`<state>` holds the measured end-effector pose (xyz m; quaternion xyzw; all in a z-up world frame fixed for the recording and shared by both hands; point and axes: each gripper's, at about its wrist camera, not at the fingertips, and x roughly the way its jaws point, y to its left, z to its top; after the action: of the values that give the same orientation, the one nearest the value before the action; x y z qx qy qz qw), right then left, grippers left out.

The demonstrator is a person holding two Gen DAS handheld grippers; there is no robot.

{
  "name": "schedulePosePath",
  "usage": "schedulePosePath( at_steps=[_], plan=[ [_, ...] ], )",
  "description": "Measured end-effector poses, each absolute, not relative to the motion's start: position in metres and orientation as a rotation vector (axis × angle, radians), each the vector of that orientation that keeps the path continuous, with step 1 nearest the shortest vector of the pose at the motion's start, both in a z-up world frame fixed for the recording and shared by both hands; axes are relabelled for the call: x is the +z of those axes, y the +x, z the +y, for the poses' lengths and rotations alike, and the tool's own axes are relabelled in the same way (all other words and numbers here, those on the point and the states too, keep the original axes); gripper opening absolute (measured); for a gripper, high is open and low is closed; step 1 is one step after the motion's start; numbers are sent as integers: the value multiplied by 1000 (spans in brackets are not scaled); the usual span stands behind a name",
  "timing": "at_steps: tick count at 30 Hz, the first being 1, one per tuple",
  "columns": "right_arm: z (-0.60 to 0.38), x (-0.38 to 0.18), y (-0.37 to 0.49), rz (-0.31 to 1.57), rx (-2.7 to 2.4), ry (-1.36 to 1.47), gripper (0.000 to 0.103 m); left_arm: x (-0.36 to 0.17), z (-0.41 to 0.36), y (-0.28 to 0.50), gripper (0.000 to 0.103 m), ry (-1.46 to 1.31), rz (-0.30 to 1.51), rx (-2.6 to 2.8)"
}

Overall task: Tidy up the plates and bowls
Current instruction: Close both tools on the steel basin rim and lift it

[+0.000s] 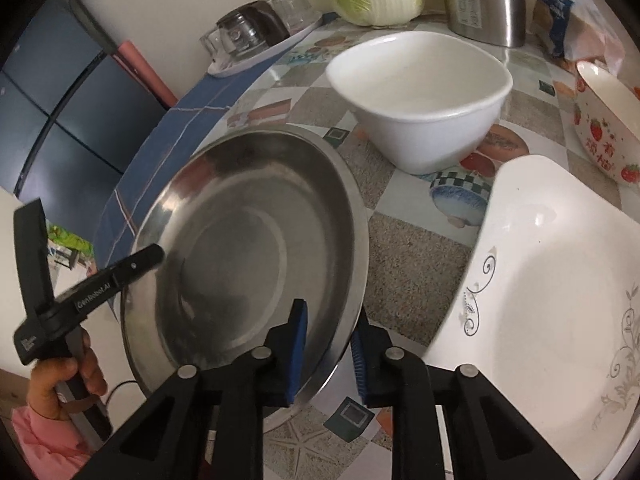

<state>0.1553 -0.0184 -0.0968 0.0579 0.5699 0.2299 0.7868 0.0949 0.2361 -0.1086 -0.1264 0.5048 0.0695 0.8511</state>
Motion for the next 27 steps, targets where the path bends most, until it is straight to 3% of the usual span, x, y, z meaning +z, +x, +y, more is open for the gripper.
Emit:
schedulePosePath(
  at_steps=[3, 16, 27],
  plan=[
    [-15, -91, 153, 1206, 498, 90, 17, -104, 237, 90, 19, -261, 1055, 159],
    [-41, -43, 135, 1095, 545, 114, 17, -37, 220, 73, 19, -212, 976, 175],
    [-122, 11, 118, 979, 439, 206, 17, 29, 137, 90, 19, -138, 898, 78]
  ],
)
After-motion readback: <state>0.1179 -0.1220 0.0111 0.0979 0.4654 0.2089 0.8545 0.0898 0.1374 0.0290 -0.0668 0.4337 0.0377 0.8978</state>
